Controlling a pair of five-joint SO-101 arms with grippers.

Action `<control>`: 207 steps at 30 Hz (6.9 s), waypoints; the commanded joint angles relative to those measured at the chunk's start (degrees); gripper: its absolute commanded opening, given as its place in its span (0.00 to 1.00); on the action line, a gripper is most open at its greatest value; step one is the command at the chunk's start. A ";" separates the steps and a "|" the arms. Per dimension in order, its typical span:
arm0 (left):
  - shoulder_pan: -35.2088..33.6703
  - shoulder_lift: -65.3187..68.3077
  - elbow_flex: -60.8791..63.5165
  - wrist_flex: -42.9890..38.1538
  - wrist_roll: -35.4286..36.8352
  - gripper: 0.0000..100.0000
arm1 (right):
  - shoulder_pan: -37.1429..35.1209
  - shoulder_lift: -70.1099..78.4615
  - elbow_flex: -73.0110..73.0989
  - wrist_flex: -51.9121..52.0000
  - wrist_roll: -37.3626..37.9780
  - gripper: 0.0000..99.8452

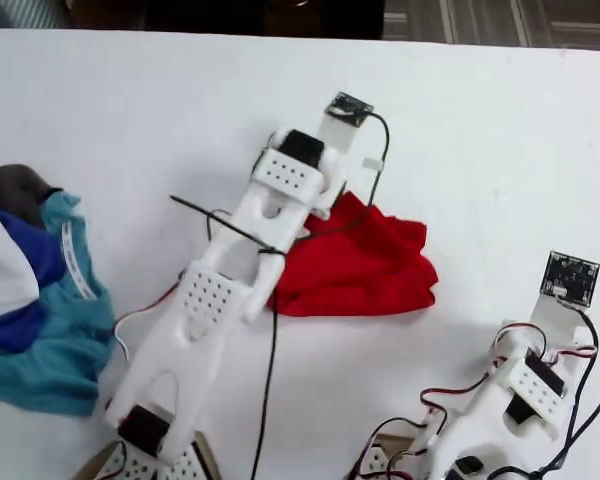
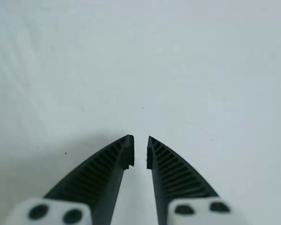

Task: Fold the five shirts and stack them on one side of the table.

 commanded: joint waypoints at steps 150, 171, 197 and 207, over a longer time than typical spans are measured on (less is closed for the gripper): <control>17.49 -24.35 21.76 12.31 1.67 0.03 | 4.62 -1.36 -1.41 -4.26 -10.20 0.06; 21.54 -37.71 29.49 10.81 -3.25 0.03 | 4.53 -1.36 -1.41 -4.35 -10.20 0.06; 24.97 -21.01 29.23 8.44 -2.81 0.03 | 4.26 -1.36 -1.41 -4.35 -10.11 0.06; 22.86 -33.85 29.49 11.69 -3.34 0.03 | 4.18 -1.36 -1.41 -4.44 -10.11 0.06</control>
